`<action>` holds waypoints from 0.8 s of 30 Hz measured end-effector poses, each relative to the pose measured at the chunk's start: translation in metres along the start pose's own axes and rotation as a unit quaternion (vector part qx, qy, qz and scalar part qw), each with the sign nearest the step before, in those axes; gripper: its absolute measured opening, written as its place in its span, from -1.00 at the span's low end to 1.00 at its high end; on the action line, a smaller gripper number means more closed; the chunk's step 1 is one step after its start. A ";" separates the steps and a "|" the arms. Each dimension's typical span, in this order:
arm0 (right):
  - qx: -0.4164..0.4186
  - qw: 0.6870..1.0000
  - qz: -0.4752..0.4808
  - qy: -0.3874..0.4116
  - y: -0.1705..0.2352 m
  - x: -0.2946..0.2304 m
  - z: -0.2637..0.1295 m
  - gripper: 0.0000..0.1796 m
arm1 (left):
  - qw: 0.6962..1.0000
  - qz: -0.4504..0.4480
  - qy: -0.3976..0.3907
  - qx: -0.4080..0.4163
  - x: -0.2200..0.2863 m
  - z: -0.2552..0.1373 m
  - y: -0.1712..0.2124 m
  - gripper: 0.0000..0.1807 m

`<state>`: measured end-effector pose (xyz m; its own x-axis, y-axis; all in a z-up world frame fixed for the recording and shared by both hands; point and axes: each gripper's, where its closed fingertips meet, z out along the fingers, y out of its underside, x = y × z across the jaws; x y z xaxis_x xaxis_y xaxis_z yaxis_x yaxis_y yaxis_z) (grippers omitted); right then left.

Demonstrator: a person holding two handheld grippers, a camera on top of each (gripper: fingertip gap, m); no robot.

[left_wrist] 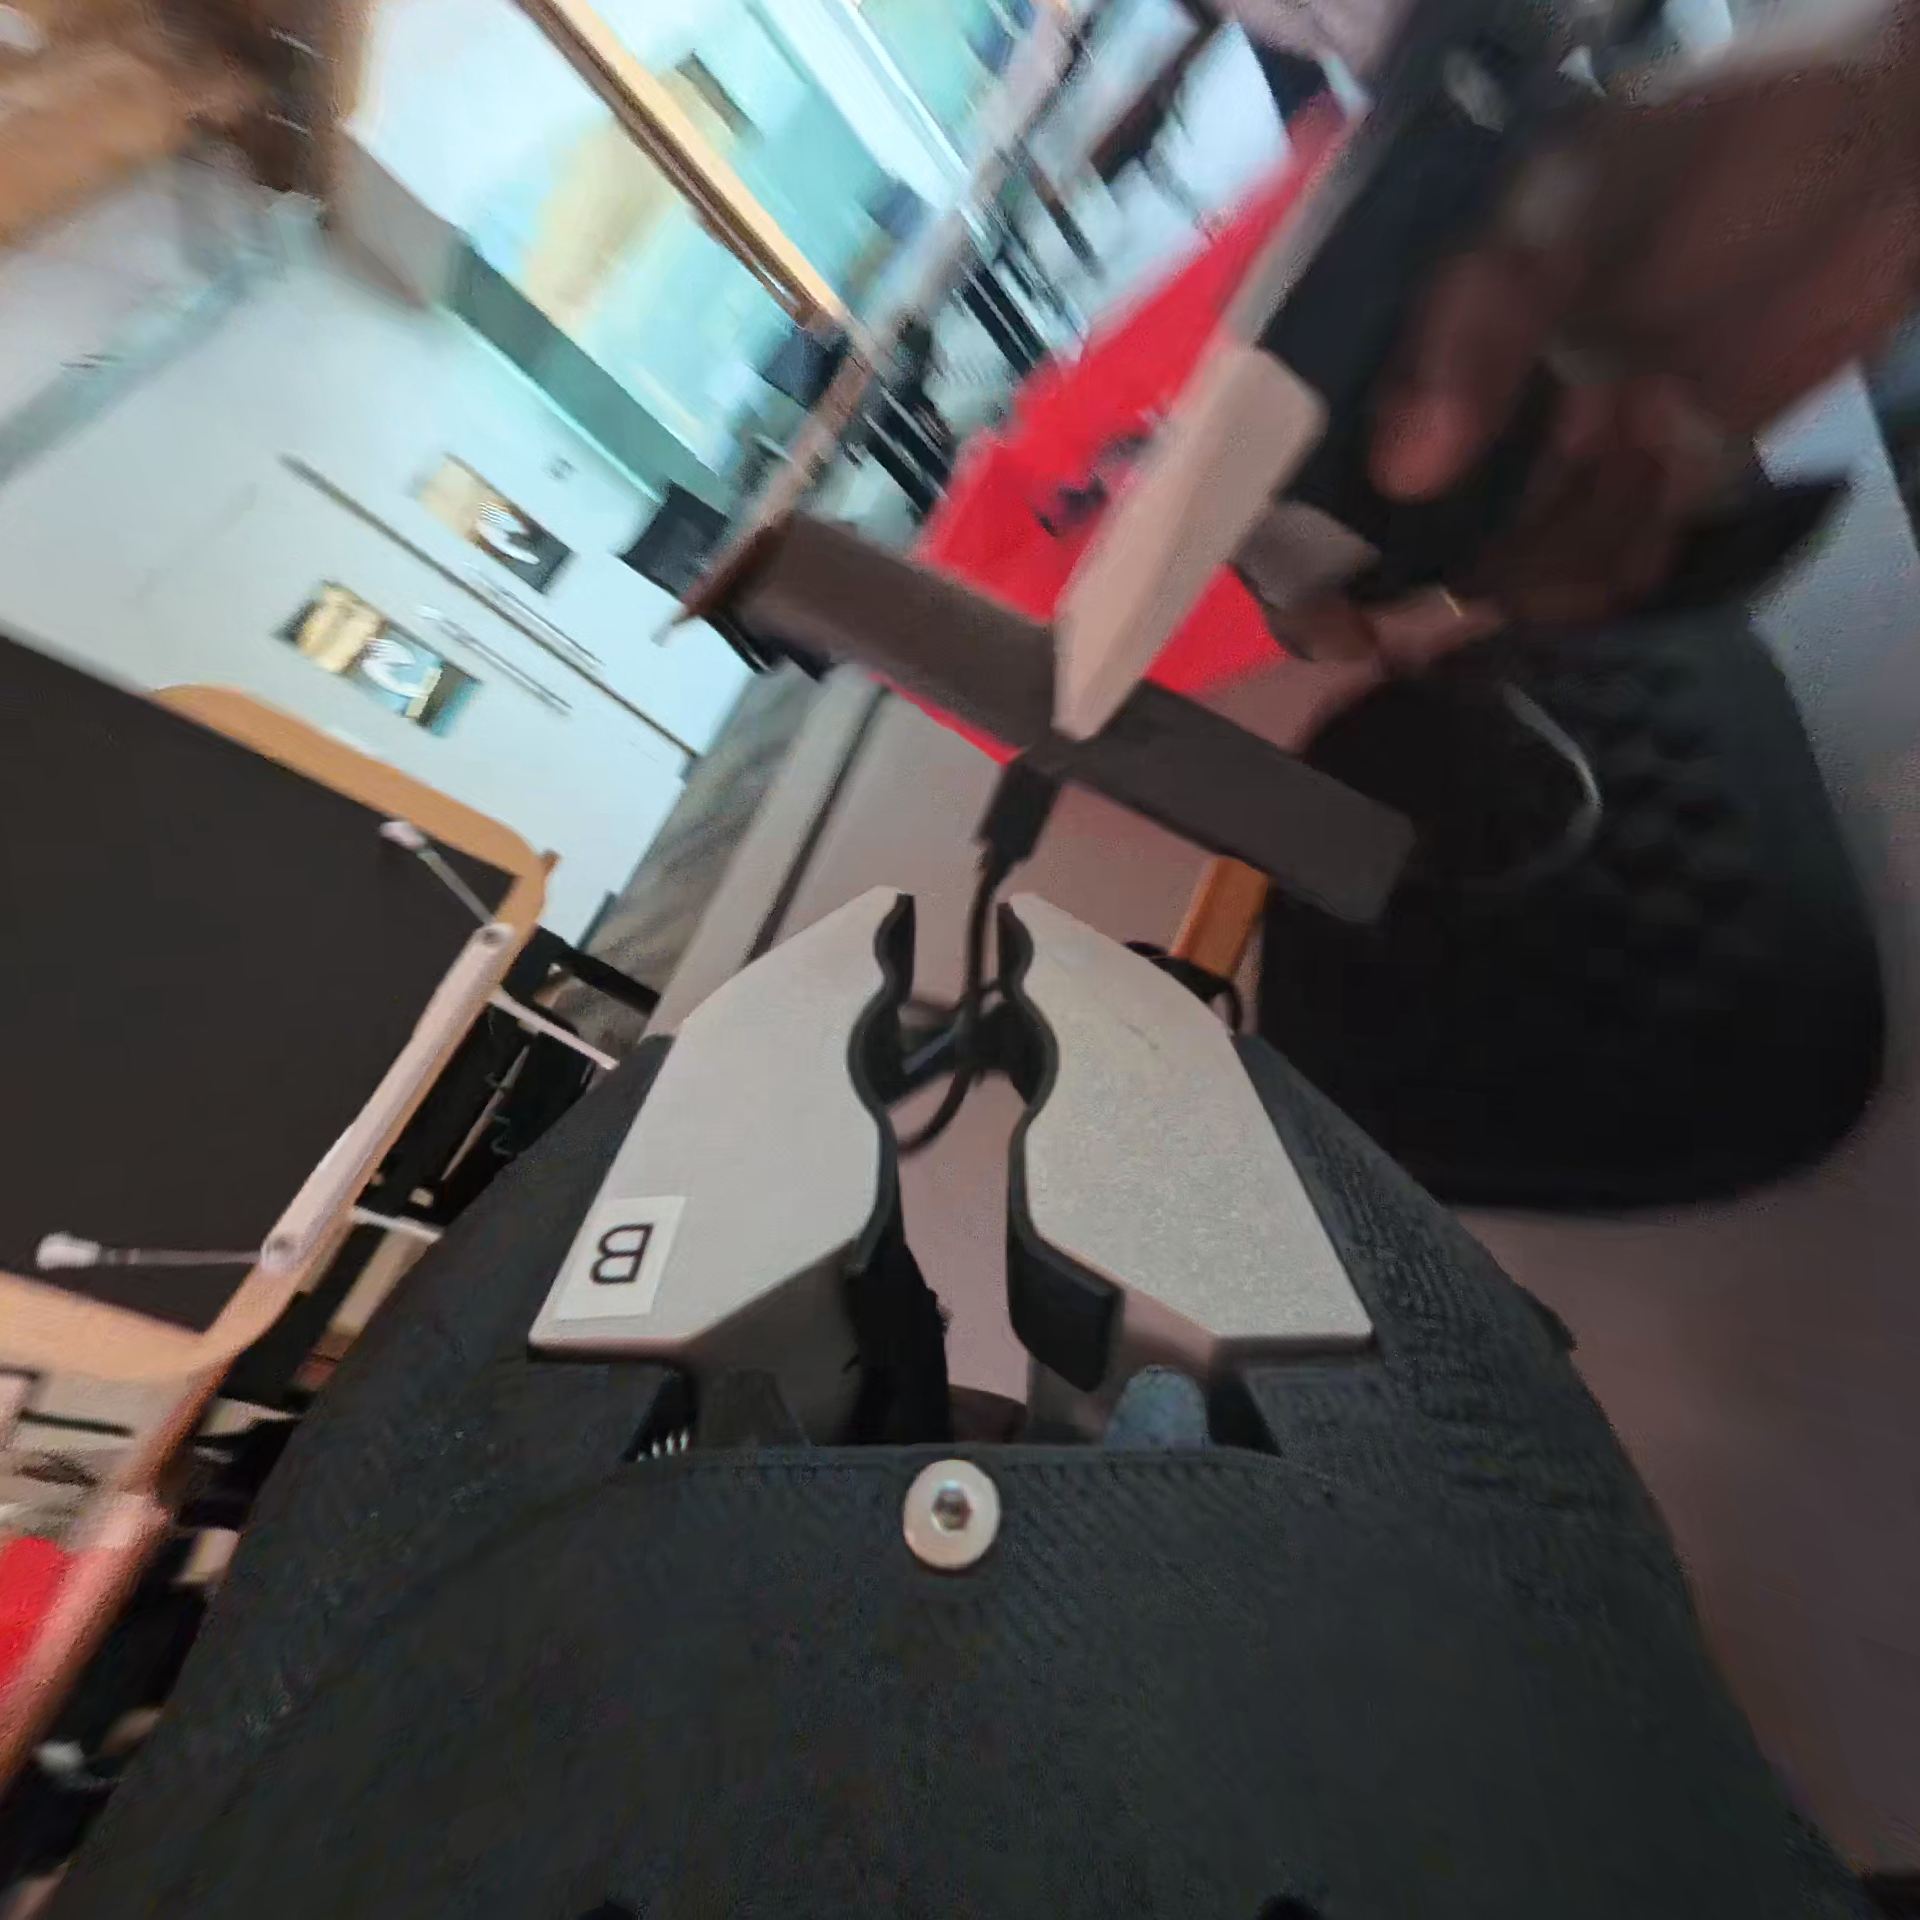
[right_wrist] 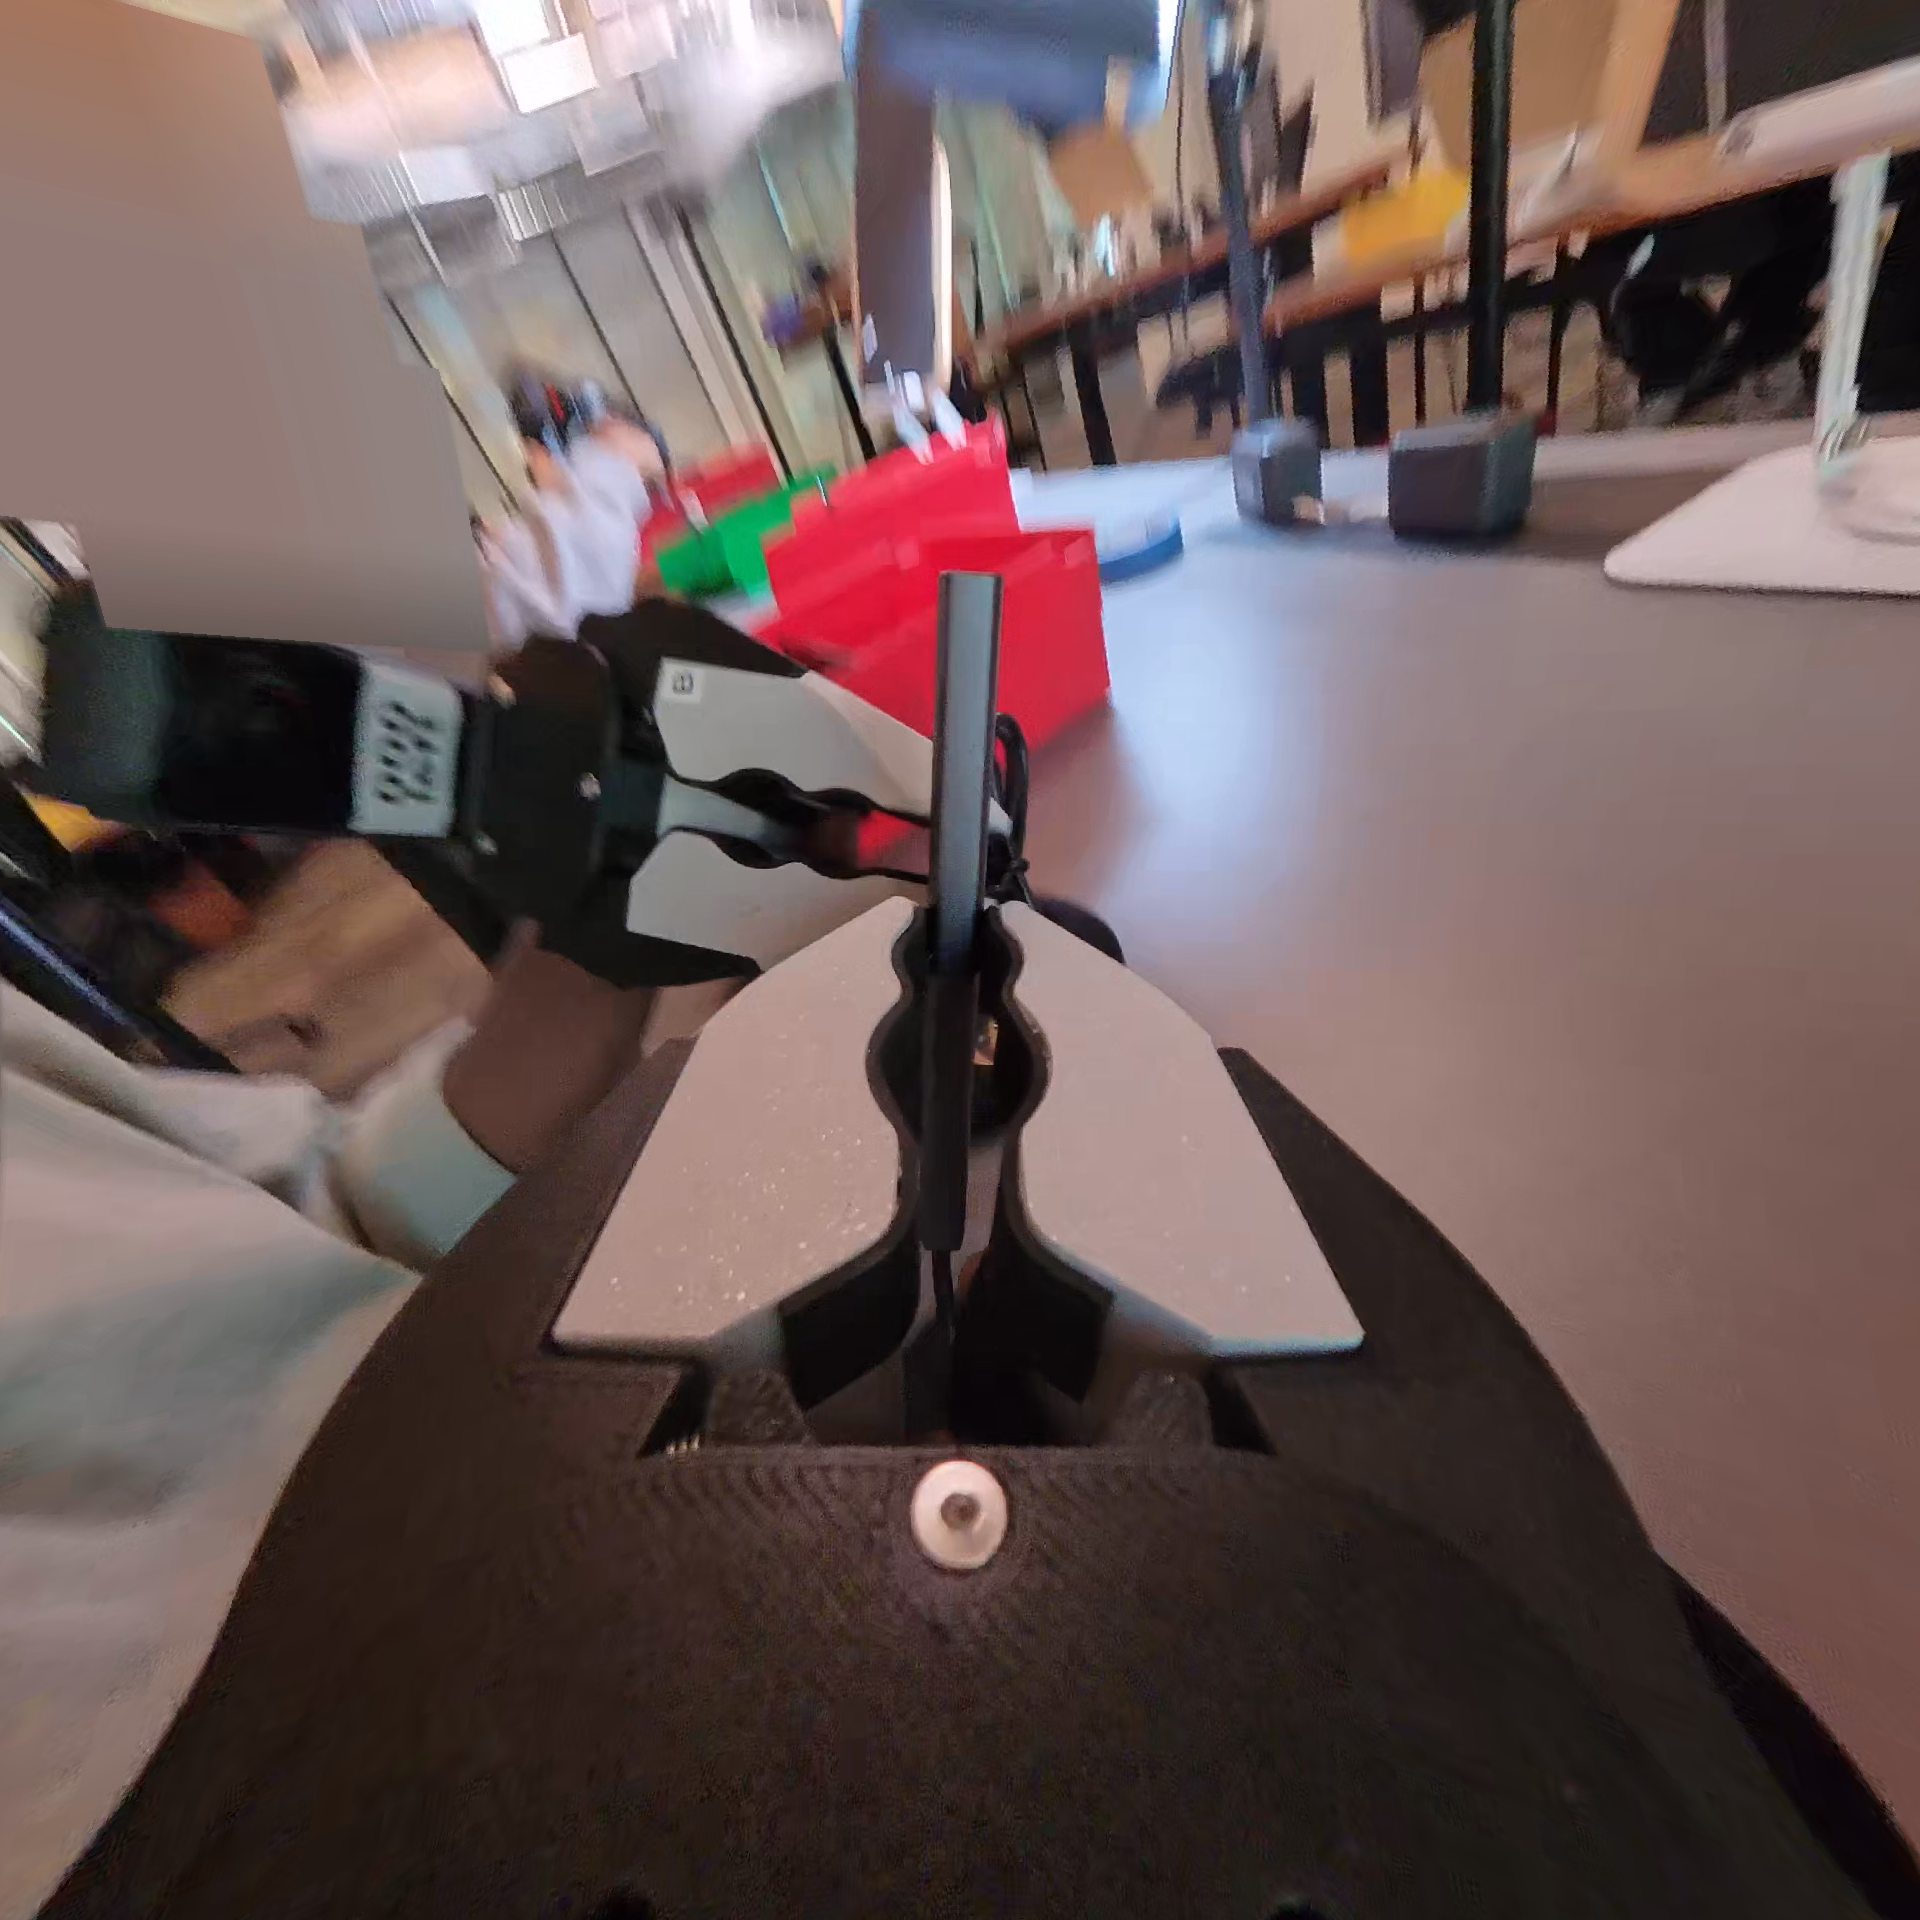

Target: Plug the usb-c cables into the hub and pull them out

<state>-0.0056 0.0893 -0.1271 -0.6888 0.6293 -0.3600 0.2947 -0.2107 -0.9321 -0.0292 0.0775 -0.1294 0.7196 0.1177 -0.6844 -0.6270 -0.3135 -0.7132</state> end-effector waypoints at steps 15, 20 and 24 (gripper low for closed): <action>0.333 0.940 -0.007 -0.075 -0.066 -0.033 -0.034 -0.90 | 0.832 -0.432 -0.076 0.340 -0.094 -0.080 -0.064 0.01; 0.264 0.954 -0.128 -0.066 -0.050 -0.055 -0.021 -0.90 | 0.901 -0.368 0.091 0.213 -0.044 -0.072 -0.064 -0.18; 0.247 0.949 -0.136 -0.138 -0.045 -0.083 -0.017 -0.90 | 0.887 -0.367 0.191 0.204 -0.013 -0.064 -0.067 -0.37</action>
<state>0.0493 0.0595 -0.0550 -0.8619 0.5058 -0.0364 -0.2190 -0.4360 -0.8729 0.0223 0.0366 -0.0630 0.9784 -0.2039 0.0334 0.0532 0.0922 -0.9943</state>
